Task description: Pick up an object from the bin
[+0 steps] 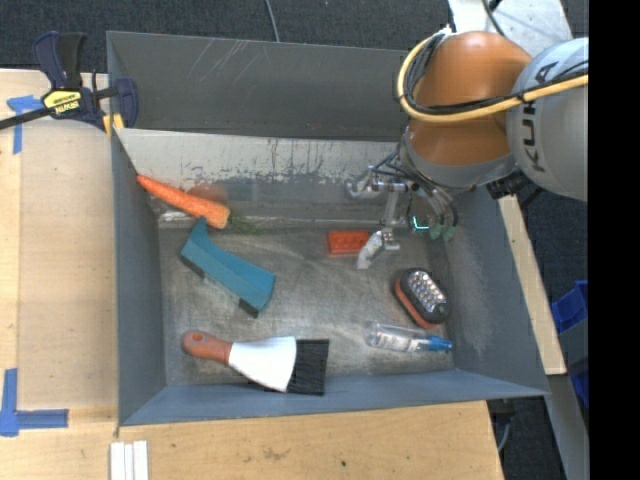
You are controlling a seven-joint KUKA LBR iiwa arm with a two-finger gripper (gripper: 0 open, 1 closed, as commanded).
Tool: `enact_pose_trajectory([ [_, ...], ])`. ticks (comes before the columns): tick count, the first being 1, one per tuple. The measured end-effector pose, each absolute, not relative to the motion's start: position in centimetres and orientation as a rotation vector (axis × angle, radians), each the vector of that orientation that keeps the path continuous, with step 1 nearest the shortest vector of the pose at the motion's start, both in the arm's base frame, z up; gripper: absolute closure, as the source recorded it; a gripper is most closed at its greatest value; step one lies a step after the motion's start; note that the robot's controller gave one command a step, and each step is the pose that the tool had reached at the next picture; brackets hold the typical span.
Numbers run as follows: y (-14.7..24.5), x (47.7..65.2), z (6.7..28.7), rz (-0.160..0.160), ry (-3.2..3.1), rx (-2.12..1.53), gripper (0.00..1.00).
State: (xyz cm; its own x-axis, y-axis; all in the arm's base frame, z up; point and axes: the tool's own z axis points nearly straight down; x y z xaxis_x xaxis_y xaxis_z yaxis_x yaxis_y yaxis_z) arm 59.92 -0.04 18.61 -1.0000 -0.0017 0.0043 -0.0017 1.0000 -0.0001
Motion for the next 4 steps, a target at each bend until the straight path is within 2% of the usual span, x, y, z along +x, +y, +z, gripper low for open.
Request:
enact_pose_trajectory([
  [1,0.0,60.1,19.1,0.0,-3.145,0.003,0.0],
  [2,-1.5,61.2,13.6,0.0,-3.152,-0.009,0.0],
  [3,-3.5,61.9,7.8,-0.002,-3.141,0.072,1.0],
  [4,-3.5,61.9,7.8,-0.002,-3.141,0.072,1.0],
])
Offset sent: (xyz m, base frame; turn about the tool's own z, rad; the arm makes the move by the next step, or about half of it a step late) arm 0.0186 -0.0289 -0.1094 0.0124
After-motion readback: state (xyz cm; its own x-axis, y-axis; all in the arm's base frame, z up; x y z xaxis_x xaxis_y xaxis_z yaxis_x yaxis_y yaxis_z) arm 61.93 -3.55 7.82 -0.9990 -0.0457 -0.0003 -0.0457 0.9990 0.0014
